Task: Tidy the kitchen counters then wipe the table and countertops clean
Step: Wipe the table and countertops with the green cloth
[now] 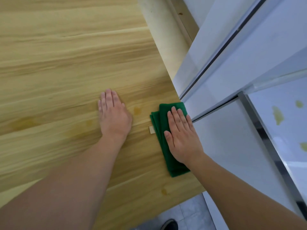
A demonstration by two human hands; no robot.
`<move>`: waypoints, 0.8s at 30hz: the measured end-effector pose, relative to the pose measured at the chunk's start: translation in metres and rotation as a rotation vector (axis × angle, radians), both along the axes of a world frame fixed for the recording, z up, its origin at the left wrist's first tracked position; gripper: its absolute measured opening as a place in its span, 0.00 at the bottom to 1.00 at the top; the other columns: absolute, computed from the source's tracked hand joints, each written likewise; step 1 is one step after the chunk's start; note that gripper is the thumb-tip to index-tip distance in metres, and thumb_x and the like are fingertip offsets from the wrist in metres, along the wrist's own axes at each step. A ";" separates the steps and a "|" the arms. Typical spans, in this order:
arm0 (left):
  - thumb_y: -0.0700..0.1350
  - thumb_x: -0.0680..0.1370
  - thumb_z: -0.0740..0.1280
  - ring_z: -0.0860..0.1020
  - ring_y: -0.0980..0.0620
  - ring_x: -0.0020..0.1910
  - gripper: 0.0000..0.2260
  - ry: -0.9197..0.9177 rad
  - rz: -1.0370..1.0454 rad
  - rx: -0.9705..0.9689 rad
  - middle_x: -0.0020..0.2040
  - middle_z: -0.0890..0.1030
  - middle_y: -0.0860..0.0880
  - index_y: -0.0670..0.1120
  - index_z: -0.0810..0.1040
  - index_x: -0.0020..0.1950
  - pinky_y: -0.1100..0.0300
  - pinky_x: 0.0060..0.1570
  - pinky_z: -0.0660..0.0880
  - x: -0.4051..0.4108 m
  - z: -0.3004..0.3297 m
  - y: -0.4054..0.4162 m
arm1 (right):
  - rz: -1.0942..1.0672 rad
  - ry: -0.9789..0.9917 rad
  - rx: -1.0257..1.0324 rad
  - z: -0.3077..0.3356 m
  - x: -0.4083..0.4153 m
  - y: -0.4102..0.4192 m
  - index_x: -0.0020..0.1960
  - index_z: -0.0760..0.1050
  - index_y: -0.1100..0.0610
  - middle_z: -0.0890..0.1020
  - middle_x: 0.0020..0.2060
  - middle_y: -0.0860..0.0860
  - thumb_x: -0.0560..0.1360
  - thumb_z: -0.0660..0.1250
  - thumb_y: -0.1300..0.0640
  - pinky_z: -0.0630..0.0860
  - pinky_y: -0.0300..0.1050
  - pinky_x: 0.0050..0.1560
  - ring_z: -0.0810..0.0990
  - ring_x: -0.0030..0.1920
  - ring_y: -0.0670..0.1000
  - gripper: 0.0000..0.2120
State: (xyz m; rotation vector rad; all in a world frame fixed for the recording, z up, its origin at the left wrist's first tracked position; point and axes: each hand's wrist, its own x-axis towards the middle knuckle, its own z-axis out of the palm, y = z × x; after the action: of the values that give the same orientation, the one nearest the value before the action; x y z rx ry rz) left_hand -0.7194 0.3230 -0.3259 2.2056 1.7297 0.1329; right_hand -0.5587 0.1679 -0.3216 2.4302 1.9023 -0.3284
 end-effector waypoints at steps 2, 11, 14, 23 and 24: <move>0.45 0.84 0.50 0.46 0.45 0.79 0.25 -0.015 0.022 0.022 0.80 0.50 0.42 0.38 0.50 0.80 0.51 0.77 0.43 -0.001 -0.003 -0.007 | -0.004 0.000 -0.012 0.000 0.000 -0.003 0.78 0.40 0.57 0.42 0.78 0.51 0.82 0.39 0.44 0.39 0.52 0.76 0.36 0.77 0.49 0.29; 0.46 0.83 0.49 0.46 0.44 0.79 0.26 -0.001 0.026 0.087 0.80 0.50 0.42 0.38 0.51 0.79 0.50 0.77 0.42 0.002 -0.012 -0.007 | 0.114 -0.030 -0.055 -0.002 0.039 0.061 0.78 0.38 0.55 0.39 0.78 0.51 0.80 0.34 0.42 0.37 0.50 0.77 0.36 0.77 0.49 0.31; 0.46 0.83 0.49 0.47 0.45 0.79 0.26 0.003 0.022 0.105 0.80 0.51 0.42 0.38 0.52 0.79 0.50 0.78 0.43 0.002 -0.014 -0.008 | 0.096 -0.024 -0.027 -0.003 0.036 0.049 0.79 0.39 0.55 0.41 0.78 0.51 0.81 0.36 0.43 0.38 0.51 0.77 0.37 0.77 0.49 0.30; 0.45 0.82 0.49 0.47 0.44 0.79 0.26 0.002 0.032 0.083 0.80 0.52 0.41 0.37 0.52 0.79 0.49 0.77 0.44 0.004 -0.007 -0.013 | 0.039 0.023 -0.040 0.004 -0.002 -0.080 0.79 0.46 0.59 0.45 0.79 0.53 0.82 0.39 0.45 0.47 0.56 0.76 0.41 0.78 0.52 0.30; 0.45 0.82 0.49 0.48 0.44 0.79 0.26 -0.002 0.031 0.083 0.80 0.52 0.41 0.37 0.52 0.79 0.49 0.77 0.44 0.003 -0.006 -0.014 | 0.030 0.015 -0.049 0.005 -0.009 -0.094 0.79 0.47 0.60 0.46 0.79 0.54 0.82 0.39 0.45 0.48 0.56 0.76 0.42 0.78 0.53 0.30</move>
State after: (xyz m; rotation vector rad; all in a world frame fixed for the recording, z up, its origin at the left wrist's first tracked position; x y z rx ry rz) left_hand -0.7160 0.3090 -0.3322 2.2363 1.7882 0.2181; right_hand -0.5678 0.0741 -0.3165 2.3734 1.9107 -0.3888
